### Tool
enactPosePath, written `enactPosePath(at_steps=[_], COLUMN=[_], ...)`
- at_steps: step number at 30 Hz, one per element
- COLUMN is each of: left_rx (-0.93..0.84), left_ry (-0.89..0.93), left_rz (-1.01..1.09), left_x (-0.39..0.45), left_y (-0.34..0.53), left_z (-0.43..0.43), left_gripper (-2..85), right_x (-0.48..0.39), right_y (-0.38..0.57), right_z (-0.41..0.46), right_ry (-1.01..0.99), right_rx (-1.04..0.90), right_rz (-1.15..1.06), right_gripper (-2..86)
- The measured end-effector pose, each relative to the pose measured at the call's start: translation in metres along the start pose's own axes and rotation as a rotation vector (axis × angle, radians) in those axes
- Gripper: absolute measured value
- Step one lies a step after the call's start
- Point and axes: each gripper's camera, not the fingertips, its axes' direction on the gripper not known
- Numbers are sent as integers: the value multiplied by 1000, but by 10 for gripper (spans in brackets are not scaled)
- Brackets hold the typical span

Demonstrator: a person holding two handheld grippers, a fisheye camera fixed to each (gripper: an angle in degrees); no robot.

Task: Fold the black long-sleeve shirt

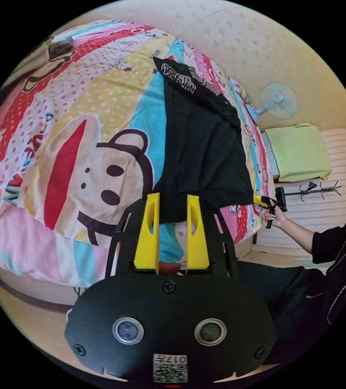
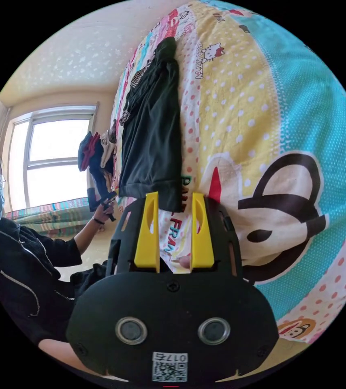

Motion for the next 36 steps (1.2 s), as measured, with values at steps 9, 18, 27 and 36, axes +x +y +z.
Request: enactPosePath(at_steps=[9,18,27,36], left_rx=[-102,-76,-250,-80], left_ry=[122,426,354,718], left_rz=[-164,-183,-196,-591], left_x=[-24,-29,14,-35], left_y=[-6,0,63,123], left_z=[-15,-132,-194,-167], left_gripper=[50,44,44,44], right_x=[2,-48,-111,-52], right_y=[-2,14,89,148], right_z=[11,-98,-160,-137], right_ry=[-36,-121,-163,-471], right_rx=[-104,13,-75,270], right_rz=[-11,-39,-52,227], right_gripper=[25,13,12,11])
